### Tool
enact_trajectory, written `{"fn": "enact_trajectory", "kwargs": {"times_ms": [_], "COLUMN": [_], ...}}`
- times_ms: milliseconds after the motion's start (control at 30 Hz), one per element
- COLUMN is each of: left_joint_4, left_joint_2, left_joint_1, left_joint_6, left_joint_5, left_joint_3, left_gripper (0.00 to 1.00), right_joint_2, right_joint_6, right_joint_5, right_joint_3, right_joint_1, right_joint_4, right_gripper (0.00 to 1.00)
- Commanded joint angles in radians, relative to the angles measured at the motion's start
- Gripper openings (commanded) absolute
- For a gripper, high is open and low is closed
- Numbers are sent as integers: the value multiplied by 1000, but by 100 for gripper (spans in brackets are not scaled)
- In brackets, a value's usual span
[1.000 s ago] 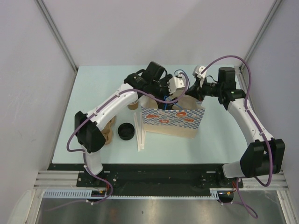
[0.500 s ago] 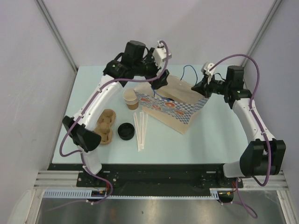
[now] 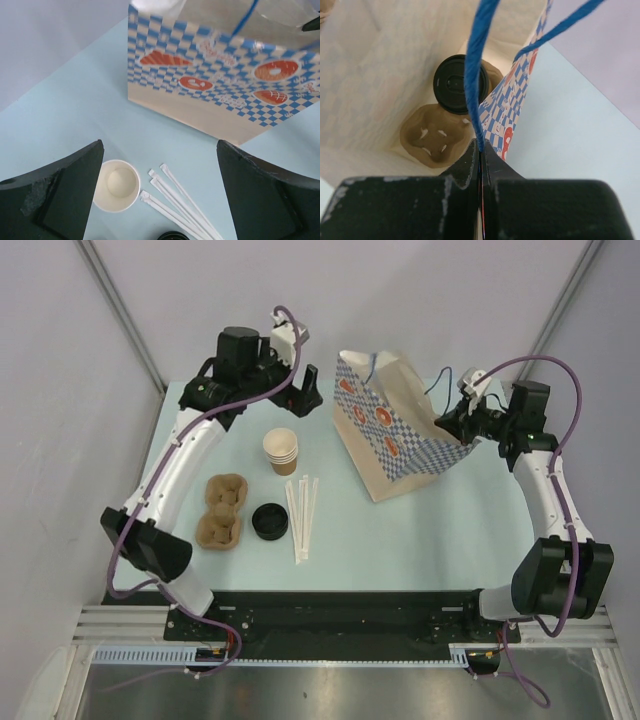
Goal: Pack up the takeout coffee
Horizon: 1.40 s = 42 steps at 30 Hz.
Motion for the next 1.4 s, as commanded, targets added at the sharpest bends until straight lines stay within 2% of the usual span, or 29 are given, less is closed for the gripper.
{"fn": "enact_trajectory", "kwargs": {"times_ms": [0, 233, 367, 567, 967, 1167, 1367], "left_joint_4": [129, 115, 133, 172, 161, 152, 179], "left_joint_2": [-99, -137, -197, -246, -283, -310, -362], "left_joint_1": [40, 51, 49, 49, 45, 26, 13], "left_joint_6": [-79, -60, -68, -80, -51, -10, -11], "left_joint_5": [11, 28, 37, 27, -6, -39, -3], "left_joint_3": [-80, -172, -329, -475, -586, -670, -796], "left_gripper": [100, 97, 94, 92, 91, 88, 81], "right_joint_2": [1, -15, -24, -33, -1, 2, 4], "right_joint_6": [17, 46, 117, 204, 255, 281, 301], "right_joint_5": [19, 53, 117, 214, 366, 403, 424], "right_joint_3": [2, 12, 15, 16, 58, 64, 75], "right_joint_1": [-14, -13, -2, 61, 170, 193, 214], "right_joint_4": [3, 6, 44, 118, 193, 218, 242], "right_gripper": [0, 0, 0, 0, 0, 21, 41]}}
